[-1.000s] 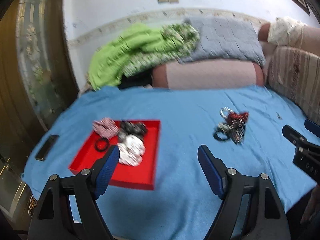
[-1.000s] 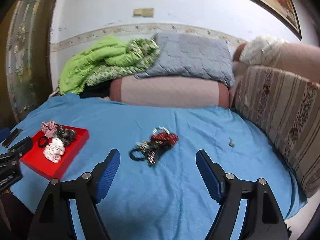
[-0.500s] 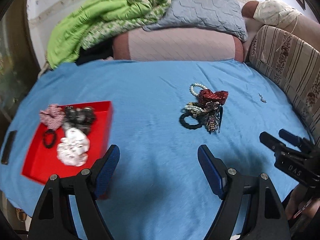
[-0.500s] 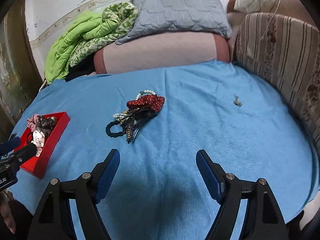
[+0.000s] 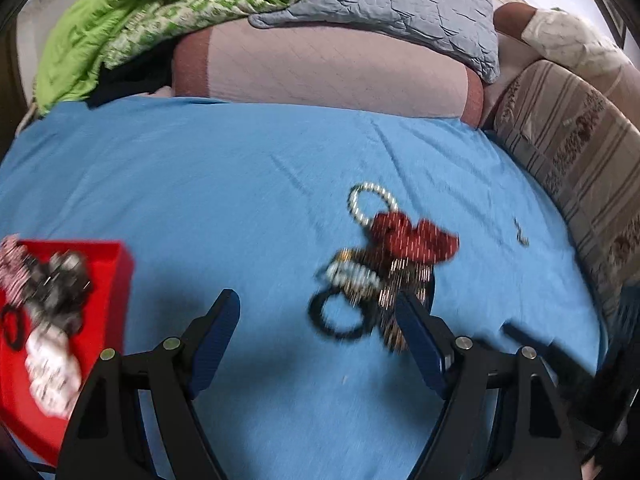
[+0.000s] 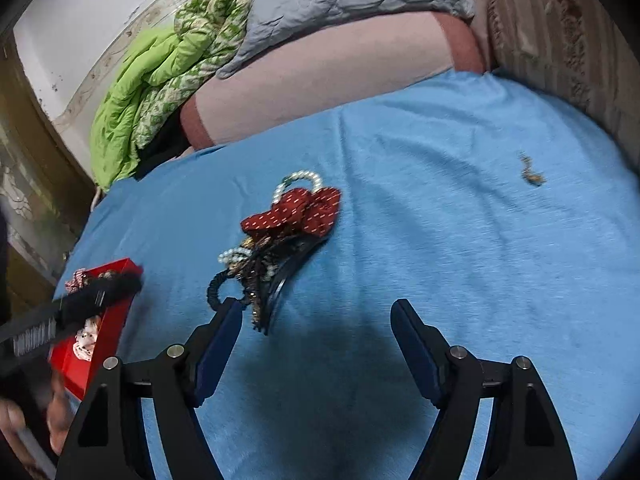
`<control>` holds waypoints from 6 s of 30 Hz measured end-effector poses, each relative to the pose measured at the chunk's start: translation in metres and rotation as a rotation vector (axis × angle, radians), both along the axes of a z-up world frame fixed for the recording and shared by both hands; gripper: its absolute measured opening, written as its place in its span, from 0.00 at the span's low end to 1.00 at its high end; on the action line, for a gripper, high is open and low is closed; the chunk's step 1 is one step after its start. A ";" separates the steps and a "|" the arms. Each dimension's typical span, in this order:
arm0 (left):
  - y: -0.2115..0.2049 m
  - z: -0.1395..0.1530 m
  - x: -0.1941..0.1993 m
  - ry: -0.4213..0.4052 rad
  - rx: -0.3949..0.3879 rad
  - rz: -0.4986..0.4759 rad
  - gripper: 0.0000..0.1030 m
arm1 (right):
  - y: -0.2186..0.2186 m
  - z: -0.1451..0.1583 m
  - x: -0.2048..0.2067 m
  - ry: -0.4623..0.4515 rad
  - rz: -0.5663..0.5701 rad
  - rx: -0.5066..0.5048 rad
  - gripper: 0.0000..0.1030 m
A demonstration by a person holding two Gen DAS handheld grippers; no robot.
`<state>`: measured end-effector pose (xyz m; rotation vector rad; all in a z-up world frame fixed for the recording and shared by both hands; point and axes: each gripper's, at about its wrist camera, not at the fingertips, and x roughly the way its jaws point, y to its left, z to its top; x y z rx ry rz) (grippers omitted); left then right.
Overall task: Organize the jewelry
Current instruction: 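Grasp the red polka-dot bow clip with the left gripper while the right gripper grasps the black claw clip, then carry the bow clip and claw clip over the red tray, then open both grippers to drop the bow clip and claw clip into the tray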
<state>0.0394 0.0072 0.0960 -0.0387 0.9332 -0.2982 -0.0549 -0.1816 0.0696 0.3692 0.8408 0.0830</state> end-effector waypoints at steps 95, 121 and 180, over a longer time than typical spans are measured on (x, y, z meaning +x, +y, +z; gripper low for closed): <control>0.043 -0.002 -0.146 0.015 0.017 -0.074 0.04 | 0.036 0.005 -0.083 0.117 0.058 -0.177 0.26; 0.218 0.025 -0.165 -0.070 -0.045 0.254 0.04 | 0.187 0.044 -0.078 0.013 0.415 -0.126 0.87; 0.367 -0.007 -0.107 -0.022 0.028 0.445 0.27 | 0.406 -0.006 0.020 0.068 0.628 -0.191 0.37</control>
